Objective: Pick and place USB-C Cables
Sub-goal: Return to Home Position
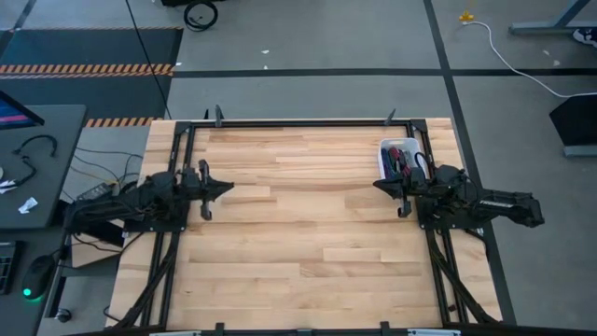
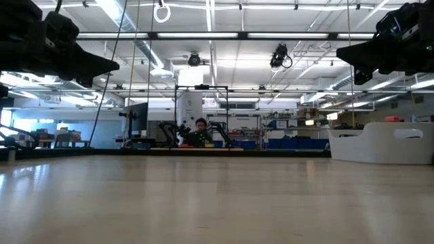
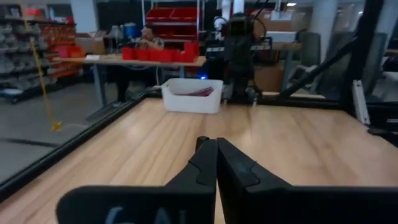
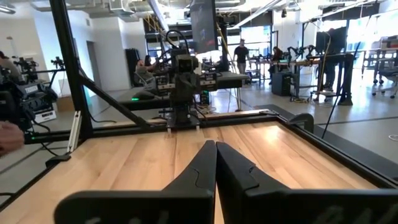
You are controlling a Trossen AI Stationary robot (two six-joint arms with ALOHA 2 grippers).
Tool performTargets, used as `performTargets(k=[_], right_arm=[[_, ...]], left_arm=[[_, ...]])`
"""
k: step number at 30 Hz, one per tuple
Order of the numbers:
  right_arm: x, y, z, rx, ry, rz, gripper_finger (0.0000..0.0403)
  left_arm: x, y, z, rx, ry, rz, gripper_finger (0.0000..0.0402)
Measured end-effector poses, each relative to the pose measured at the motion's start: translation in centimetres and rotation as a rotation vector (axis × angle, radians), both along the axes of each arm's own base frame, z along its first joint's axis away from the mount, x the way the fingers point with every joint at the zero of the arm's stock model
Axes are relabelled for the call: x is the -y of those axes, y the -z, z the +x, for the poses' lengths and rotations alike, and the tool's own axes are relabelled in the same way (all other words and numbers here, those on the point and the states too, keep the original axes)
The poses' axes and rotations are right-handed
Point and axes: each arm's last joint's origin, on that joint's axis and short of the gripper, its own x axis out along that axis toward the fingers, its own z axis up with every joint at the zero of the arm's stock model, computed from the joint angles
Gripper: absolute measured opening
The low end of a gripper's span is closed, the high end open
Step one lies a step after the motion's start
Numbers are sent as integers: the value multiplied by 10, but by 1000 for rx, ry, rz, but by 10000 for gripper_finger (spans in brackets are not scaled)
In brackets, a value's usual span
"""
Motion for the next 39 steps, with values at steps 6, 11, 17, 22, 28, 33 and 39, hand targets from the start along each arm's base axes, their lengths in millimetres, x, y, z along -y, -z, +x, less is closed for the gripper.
performTargets(k=[6,11,17,22,28,33,39], right_arm=[[0,0,0,0,0,0,9],[0,0,0,4,0,-1,9],[0,-1,0,6,0,-1,9],[0,-1,0,6,0,-1,9],[0,-1,0,6,0,-1,9],[0,-1,0,6,0,-1,9],[0,-1,0,6,0,-1,9]], left_arm=[[-1,0,0,-3,-7,-1,36],[-1,-1,0,12,-6,2,53],[-1,-1,0,12,-6,2,55],[0,-1,0,12,-3,1,48],[13,-1,2,8,105,24,48],[25,-1,0,9,230,179,53],[32,-1,-1,9,302,182,52]])
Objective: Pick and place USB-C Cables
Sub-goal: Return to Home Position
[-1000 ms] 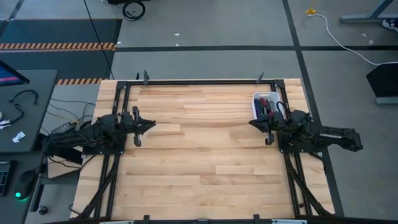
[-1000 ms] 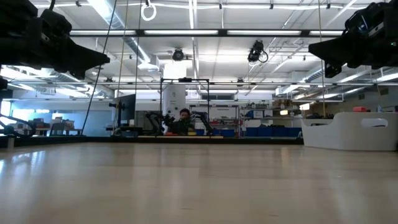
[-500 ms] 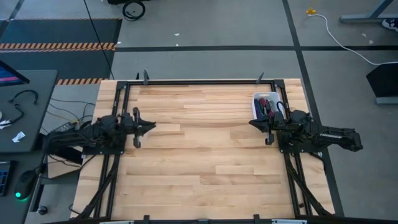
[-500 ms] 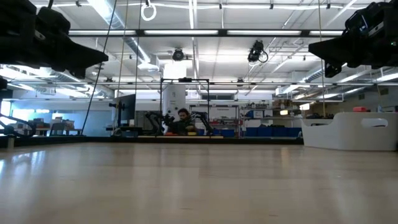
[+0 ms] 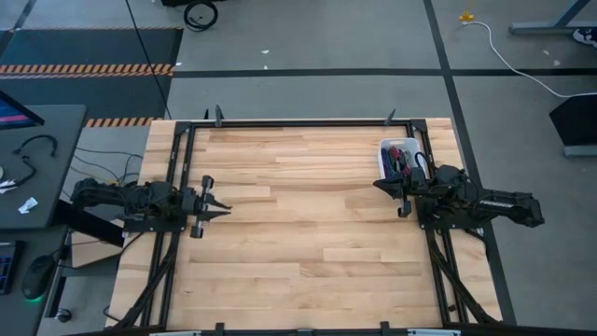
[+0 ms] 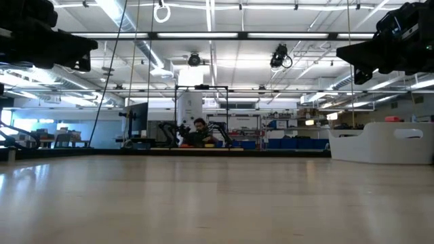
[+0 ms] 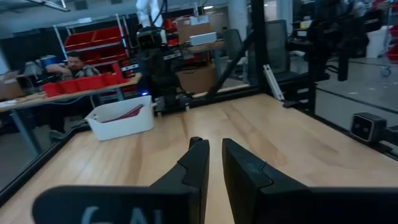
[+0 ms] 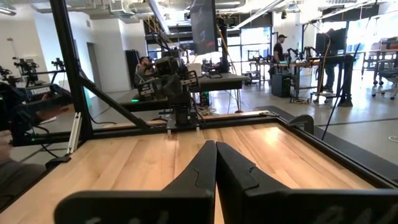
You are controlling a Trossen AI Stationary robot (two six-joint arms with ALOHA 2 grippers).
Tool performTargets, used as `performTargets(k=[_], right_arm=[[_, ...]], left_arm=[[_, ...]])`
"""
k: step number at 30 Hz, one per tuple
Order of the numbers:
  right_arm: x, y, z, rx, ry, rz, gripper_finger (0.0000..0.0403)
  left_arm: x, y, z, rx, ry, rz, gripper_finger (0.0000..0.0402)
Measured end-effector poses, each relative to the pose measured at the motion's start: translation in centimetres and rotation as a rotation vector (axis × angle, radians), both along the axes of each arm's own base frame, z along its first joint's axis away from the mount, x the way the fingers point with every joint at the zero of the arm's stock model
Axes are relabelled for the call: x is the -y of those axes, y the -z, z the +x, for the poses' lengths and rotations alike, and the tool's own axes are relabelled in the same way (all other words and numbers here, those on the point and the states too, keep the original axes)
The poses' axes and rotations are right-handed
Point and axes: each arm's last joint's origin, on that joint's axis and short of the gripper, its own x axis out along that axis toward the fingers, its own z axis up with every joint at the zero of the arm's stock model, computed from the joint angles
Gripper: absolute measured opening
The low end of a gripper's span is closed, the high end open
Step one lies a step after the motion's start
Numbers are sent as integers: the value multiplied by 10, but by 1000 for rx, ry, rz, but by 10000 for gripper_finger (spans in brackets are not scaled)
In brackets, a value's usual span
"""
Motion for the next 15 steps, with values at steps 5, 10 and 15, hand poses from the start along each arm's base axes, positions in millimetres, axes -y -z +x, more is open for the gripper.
performTargets(k=[5,10,15], right_arm=[[0,0,0,0,0,0,9],[0,0,0,0,0,0,9],[0,0,0,0,0,0,9]], left_arm=[[1,0,0,4,9,0,49],[1,-2,0,18,7,-3,55],[1,-2,0,21,7,-3,55]])
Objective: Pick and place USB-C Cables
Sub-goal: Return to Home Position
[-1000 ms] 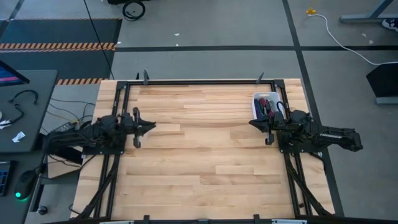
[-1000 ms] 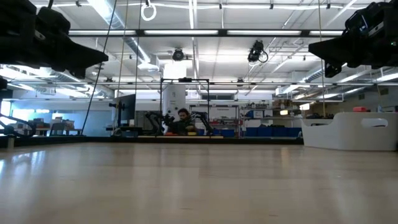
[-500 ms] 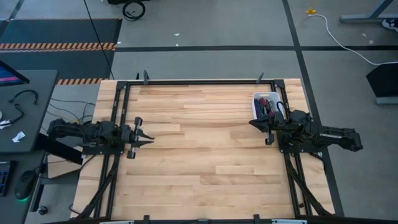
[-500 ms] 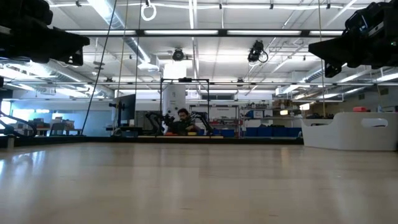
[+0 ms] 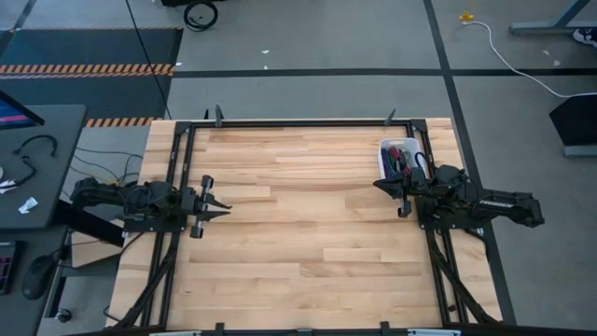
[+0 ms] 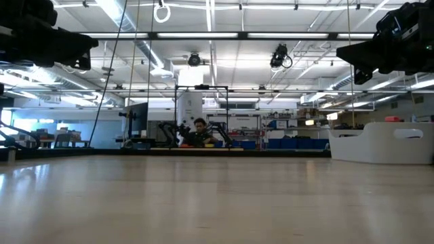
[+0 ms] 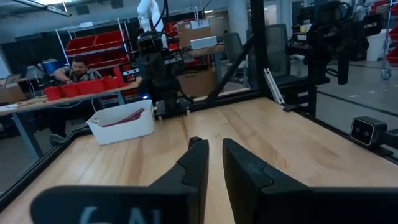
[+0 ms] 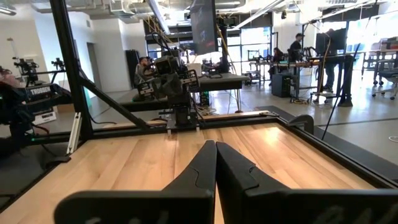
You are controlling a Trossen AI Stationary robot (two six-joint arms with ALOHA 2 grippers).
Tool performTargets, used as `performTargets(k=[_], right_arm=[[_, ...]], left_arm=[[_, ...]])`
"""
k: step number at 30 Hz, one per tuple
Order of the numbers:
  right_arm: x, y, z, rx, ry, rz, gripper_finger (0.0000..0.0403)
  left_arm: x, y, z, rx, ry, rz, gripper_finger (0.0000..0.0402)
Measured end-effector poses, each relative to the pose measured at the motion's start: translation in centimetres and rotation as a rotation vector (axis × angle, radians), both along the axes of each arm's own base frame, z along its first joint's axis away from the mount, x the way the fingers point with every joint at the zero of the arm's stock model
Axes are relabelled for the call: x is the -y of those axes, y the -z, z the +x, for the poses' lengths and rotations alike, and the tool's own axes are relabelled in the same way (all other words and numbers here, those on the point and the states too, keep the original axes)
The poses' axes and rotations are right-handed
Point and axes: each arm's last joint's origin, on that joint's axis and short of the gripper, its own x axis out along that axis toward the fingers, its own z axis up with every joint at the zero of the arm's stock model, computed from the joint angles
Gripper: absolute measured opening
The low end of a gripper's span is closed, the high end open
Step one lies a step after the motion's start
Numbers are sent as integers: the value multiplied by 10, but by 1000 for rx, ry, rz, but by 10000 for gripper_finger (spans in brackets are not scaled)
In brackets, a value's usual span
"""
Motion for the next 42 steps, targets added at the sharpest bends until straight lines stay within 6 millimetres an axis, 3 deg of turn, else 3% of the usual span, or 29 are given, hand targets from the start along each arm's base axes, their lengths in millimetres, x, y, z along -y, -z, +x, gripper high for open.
performTargets(k=[42], right_arm=[[0,-1,0,7,0,-1,9]], left_arm=[[11,0,-2,-3,88,-2,51]])
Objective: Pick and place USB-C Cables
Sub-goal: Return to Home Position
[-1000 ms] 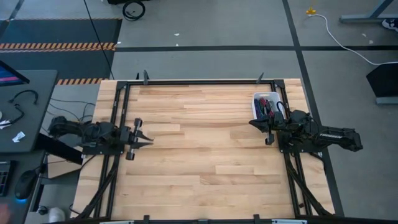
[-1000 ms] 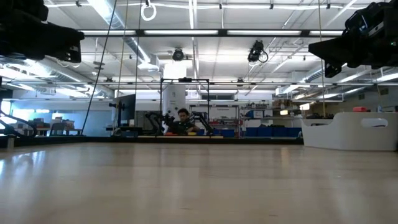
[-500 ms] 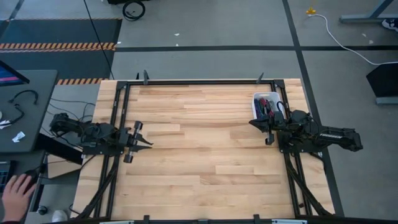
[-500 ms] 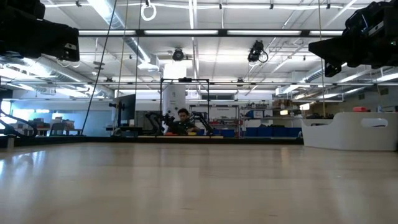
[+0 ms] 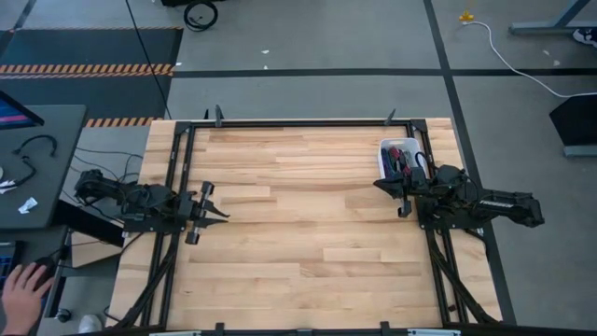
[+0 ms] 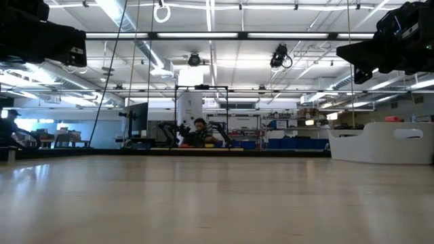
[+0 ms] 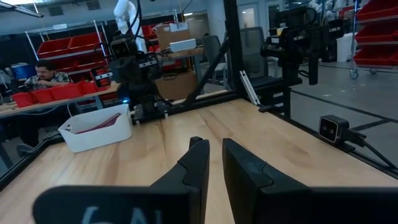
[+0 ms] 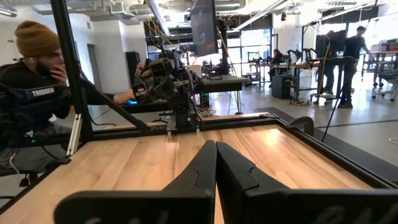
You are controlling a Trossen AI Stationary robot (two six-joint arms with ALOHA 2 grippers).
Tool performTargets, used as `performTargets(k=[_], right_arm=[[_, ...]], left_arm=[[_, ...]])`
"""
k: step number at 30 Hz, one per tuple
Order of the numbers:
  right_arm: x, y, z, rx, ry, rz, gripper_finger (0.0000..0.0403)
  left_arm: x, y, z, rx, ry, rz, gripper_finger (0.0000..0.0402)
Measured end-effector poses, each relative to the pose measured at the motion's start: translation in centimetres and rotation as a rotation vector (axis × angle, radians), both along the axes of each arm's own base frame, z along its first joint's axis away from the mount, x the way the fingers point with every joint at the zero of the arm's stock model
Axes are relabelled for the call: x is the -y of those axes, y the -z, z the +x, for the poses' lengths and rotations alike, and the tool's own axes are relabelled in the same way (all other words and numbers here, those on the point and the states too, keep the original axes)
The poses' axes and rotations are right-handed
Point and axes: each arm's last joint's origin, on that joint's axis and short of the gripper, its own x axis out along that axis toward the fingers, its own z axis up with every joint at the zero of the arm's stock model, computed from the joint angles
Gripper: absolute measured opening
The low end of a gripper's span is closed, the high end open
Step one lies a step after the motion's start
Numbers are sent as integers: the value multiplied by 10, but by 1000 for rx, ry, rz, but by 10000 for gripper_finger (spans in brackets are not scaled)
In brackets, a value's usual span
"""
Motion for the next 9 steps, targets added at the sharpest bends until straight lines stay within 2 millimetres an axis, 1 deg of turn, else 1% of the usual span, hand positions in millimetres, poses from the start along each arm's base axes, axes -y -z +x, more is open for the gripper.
performTargets(k=[9], right_arm=[[0,0,0,0,0,0,10]], left_arm=[[0,0,0,0,0,0,59]])
